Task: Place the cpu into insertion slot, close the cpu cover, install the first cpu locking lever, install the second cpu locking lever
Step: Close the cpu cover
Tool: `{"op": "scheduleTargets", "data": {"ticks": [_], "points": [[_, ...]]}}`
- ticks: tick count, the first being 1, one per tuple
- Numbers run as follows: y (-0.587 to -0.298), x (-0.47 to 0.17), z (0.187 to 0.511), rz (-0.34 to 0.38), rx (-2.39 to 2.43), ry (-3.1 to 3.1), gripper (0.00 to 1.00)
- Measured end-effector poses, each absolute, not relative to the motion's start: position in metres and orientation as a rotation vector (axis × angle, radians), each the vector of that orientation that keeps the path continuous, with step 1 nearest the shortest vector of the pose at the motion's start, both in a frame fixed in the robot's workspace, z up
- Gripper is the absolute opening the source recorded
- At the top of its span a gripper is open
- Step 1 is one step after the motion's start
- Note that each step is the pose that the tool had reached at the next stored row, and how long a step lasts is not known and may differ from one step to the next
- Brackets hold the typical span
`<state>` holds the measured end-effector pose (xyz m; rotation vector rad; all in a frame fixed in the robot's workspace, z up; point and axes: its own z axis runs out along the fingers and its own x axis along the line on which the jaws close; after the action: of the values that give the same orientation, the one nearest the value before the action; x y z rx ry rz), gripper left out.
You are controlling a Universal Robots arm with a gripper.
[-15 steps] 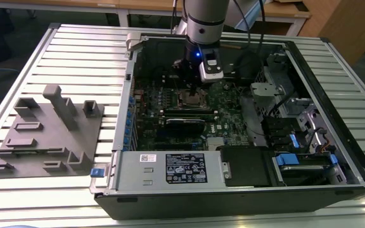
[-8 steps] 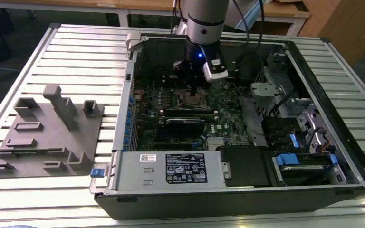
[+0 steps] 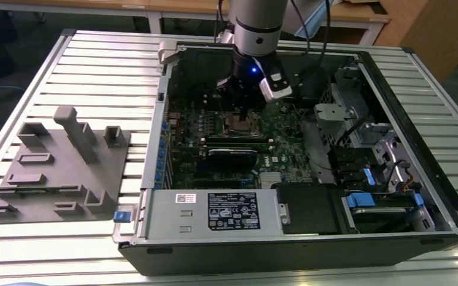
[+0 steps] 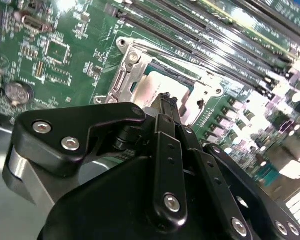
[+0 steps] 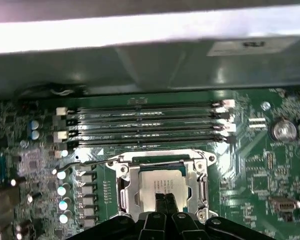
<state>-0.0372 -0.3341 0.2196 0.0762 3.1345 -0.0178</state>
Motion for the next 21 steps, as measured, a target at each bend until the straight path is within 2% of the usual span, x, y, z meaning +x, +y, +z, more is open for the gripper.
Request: {"op": "scheduleTargets", "data": {"ticks": [21], "points": [[-0.334,-0.052,0.217,-0.034,-0.019,3.131,0.11]]}}
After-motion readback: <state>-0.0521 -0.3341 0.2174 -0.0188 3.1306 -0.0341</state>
